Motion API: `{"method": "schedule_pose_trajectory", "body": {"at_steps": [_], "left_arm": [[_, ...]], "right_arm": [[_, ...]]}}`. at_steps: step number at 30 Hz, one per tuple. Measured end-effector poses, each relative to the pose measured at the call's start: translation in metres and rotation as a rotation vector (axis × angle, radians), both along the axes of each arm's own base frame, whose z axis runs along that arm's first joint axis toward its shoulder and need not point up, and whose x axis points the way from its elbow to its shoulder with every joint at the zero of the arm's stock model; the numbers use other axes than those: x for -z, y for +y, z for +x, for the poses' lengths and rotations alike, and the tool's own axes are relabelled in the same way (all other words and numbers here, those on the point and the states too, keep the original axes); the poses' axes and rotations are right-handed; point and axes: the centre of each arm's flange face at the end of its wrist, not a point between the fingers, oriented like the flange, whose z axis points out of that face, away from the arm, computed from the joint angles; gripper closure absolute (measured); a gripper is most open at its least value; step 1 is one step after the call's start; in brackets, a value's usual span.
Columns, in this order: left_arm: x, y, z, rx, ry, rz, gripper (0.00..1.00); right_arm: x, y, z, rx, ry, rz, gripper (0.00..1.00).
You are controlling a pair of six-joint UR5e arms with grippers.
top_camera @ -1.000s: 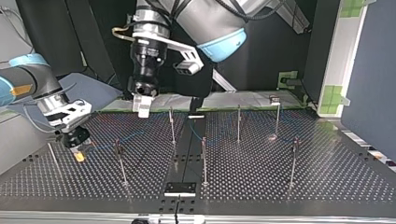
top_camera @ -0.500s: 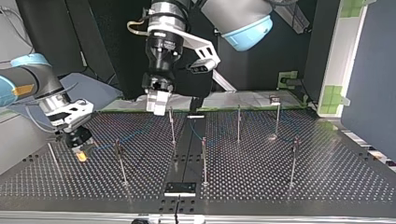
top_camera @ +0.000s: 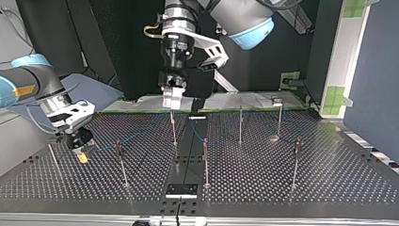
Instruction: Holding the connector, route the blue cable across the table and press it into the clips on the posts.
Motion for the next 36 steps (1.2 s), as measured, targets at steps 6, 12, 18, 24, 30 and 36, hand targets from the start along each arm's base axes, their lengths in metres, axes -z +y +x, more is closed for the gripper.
{"method": "schedule_pose_trajectory", "body": {"at_steps": [6,12,18,24,30,36], "left_arm": [[0.021,0.004,-0.003,-0.005,0.013,0.006,0.01],[0.044,0.010,-0.008,-0.004,0.042,0.037,0.01],[0.068,0.015,-0.016,-0.002,0.077,0.072,0.01],[0.092,0.022,-0.024,-0.002,0.105,0.127,0.01],[0.116,0.028,-0.035,0.007,0.128,0.169,0.01],[0.138,0.036,-0.044,0.008,0.160,0.205,0.01]], "right_arm": [[0.000,0.000,0.000,0.001,0.001,-0.001,1.00],[0.000,0.001,0.002,-0.002,0.002,-0.001,1.00],[0.000,0.001,0.002,-0.003,0.002,-0.001,1.00],[0.000,0.001,0.003,-0.004,0.002,-0.001,1.00],[0.000,0.001,0.003,-0.004,0.002,-0.001,1.00],[0.000,0.001,0.003,-0.004,0.000,-0.001,1.00]]}}
